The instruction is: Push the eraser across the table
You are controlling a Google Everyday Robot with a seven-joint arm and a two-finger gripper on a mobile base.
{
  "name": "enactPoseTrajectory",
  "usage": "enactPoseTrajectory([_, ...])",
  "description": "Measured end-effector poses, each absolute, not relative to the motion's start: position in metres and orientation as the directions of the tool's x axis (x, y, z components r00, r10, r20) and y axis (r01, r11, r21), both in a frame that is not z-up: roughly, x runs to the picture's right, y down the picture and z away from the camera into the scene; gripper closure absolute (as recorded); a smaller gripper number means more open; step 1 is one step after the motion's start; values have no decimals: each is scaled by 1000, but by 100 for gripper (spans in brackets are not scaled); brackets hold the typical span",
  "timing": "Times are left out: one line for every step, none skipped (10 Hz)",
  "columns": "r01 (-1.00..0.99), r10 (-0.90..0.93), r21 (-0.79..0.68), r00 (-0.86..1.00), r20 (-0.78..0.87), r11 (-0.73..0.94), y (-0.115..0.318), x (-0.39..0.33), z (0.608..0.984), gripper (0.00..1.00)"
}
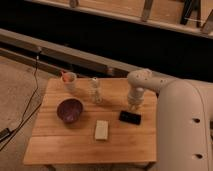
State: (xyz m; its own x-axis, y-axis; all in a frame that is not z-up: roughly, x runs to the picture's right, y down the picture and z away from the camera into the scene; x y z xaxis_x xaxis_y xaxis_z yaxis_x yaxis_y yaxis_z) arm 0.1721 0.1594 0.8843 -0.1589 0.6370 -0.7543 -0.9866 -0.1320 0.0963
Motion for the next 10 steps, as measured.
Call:
enactPoseTrajectory([-986,630,96,-159,-761,-133,162,171,880,100])
enactPoseTrajectory([-987,624,95,-158,-765,-133,165,170,876,100])
enactPoseTrajectory([-987,618,93,-157,-770,-134,167,168,871,100])
enactPoseTrajectory([-987,611,91,-155,-776,-135,170,166,867,100])
enactPoseTrajectory([-987,604,87,-153,-783,-137,174,164,862,100])
enactPoseTrajectory([-988,590,80,-145,-795,-135,182,159,856,100])
enactPoseTrajectory([-988,579,73,-137,-804,-133,189,154,851,100])
enactPoseTrajectory([-989,564,65,-128,-816,-130,196,149,845,100])
enactPoseTrajectory([-990,549,57,-119,-827,-128,204,144,839,100])
enactPoseTrajectory([-990,539,53,-116,-834,-130,208,141,835,100])
